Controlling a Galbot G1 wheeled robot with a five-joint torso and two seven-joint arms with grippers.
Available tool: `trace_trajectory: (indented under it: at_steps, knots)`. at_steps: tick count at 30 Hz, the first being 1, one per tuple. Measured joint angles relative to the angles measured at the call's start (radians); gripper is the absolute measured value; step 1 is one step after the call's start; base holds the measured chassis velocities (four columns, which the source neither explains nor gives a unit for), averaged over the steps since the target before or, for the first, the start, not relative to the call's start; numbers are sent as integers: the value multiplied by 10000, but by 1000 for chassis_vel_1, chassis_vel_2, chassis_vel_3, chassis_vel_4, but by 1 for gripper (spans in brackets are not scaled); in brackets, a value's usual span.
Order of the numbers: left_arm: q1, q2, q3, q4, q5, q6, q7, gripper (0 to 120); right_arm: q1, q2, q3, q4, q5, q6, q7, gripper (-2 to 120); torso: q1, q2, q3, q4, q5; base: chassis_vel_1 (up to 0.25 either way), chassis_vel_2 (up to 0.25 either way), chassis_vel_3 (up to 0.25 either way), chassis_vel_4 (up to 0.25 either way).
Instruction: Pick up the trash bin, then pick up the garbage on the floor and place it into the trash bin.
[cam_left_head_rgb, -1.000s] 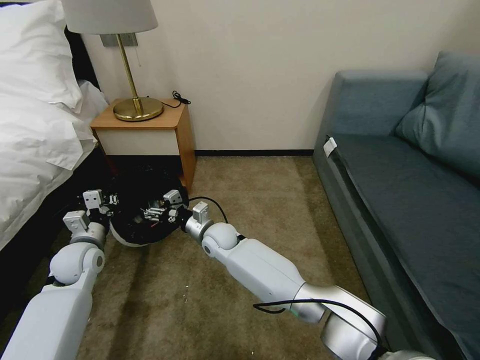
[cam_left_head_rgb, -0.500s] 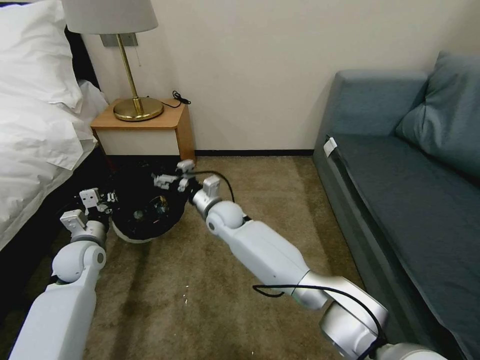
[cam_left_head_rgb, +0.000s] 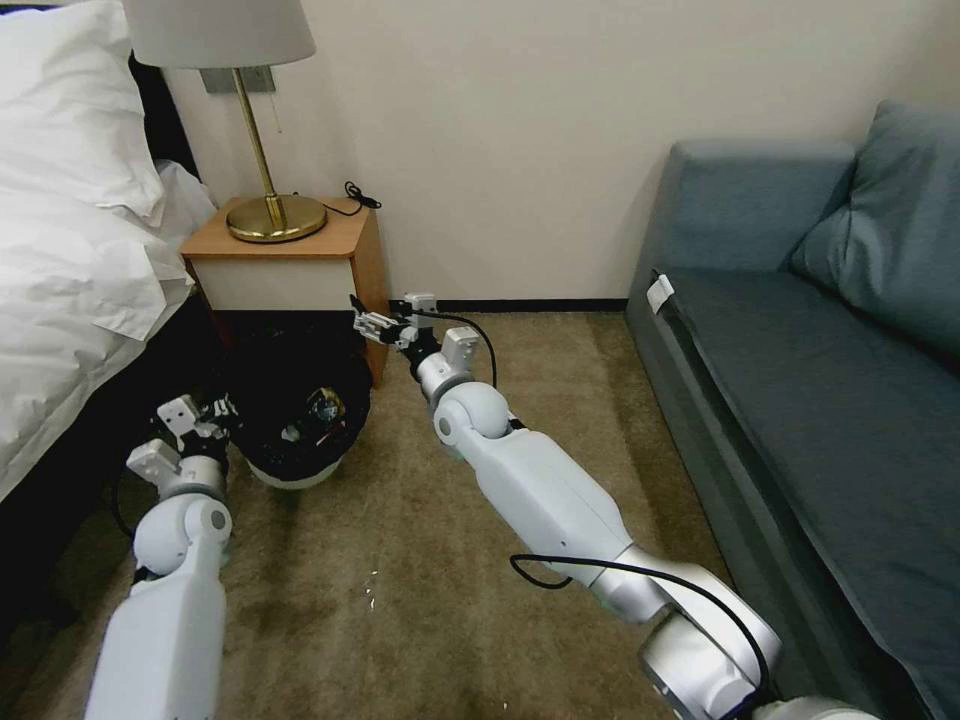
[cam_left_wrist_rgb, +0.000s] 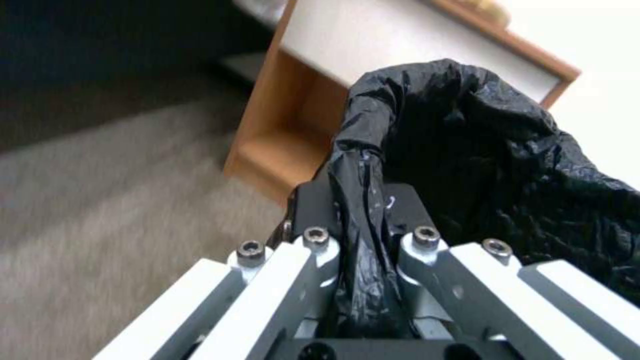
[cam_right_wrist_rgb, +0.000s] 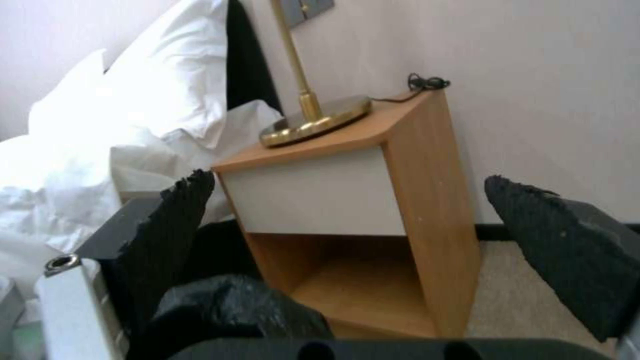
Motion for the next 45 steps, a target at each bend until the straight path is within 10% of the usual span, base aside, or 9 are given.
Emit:
trace_trajectory:
  at_steps: [38, 45]
  knots:
    - [-419, -246, -356, 1368, -1121, 194, -538, 6, -670, -109, 158, -9, -395, 270, -470, 100, 0, 0, 0, 0, 0, 0, 0, 0, 0]
    - [-276, -164, -374, 1148, -1220, 292, -613, 30, -690, -52, 146, 16, -431, 271, -457, 100, 0, 0, -1, 1, -2, 0, 0, 0, 0]
